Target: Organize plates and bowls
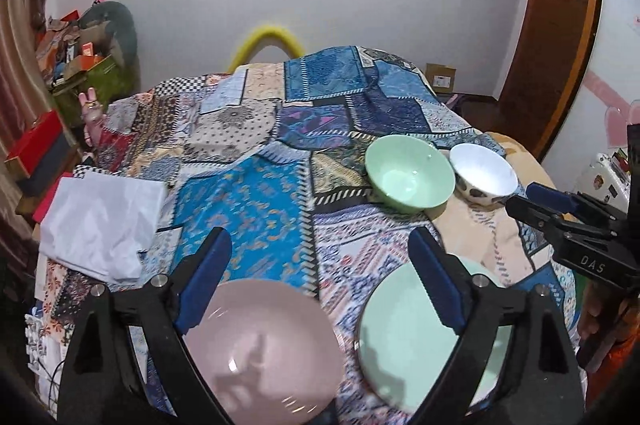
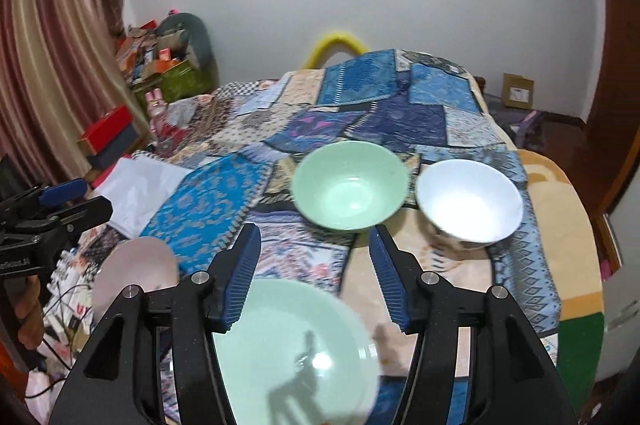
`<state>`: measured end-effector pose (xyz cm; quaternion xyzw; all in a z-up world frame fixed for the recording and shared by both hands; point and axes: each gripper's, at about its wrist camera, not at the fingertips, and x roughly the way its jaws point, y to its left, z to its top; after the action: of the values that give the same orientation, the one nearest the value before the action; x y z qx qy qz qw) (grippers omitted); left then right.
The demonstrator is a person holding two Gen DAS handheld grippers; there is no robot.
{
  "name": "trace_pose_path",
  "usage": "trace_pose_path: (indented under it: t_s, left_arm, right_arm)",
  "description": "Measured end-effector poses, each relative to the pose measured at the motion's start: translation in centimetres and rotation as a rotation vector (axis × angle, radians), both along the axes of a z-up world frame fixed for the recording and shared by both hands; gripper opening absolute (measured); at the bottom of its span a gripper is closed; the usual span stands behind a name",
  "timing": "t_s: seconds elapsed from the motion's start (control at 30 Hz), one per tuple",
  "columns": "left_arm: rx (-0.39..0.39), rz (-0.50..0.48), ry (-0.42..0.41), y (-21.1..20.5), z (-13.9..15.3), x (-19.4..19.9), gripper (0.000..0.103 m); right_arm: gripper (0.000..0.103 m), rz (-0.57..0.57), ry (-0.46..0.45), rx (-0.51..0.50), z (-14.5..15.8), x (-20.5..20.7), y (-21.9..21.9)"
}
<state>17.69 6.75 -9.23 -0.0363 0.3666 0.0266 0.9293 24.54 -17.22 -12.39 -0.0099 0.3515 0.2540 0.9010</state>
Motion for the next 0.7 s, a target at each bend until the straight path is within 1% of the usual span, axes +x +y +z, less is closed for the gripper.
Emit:
trace_pose_path:
  t_s: [0.07,0.17,0.27,0.37,0.57,0.6,0.67,0.7]
  left_arm:
    - [-0.013,-0.006,0.0,-0.5,-0.2,1.2,0.095]
    - [-0.019,-0.02,0.009,-1.1,-0.6,3.2,0.095]
    - [-0.018,-0.028,0.026,-1.5,-1.3,5.2,0.096]
    - [-0.03,-0.042,0.063,-1.7,-2.4,7.5,0.097]
    - [-0.045,-0.057,0.148,-1.3,-5.8,11.3,0.097]
    - [-0.046,-0.058,0.159,-1.3,-6.4,11.8,0.097]
    - [-0.05,-0.062,0.175,-1.1,-7.3,12.7,0.097]
    - [-0.054,-0.063,0.184,-1.1,-7.7,13.2,0.097]
  right_arm:
    - [0.053,-0.017,0.001,-0.003,-0.2,0.7,-0.5]
    - [0.053,-0.029,0.012,-0.008,-0.8,1.9,-1.1]
    - [0.053,-0.03,0.039,-0.013,-1.6,3.3,-1.3]
    - [0.053,-0.033,0.075,-0.022,-2.8,4.7,-1.2]
    - [0.052,-0.033,0.158,-0.038,-5.5,7.4,-0.5]
    - [0.051,-0.036,0.167,-0.039,-5.9,7.7,-0.4]
    - [0.042,-0.039,0.19,-0.037,-6.7,8.5,-0.2]
    - [0.04,-0.039,0.203,-0.034,-7.0,8.8,-0.2]
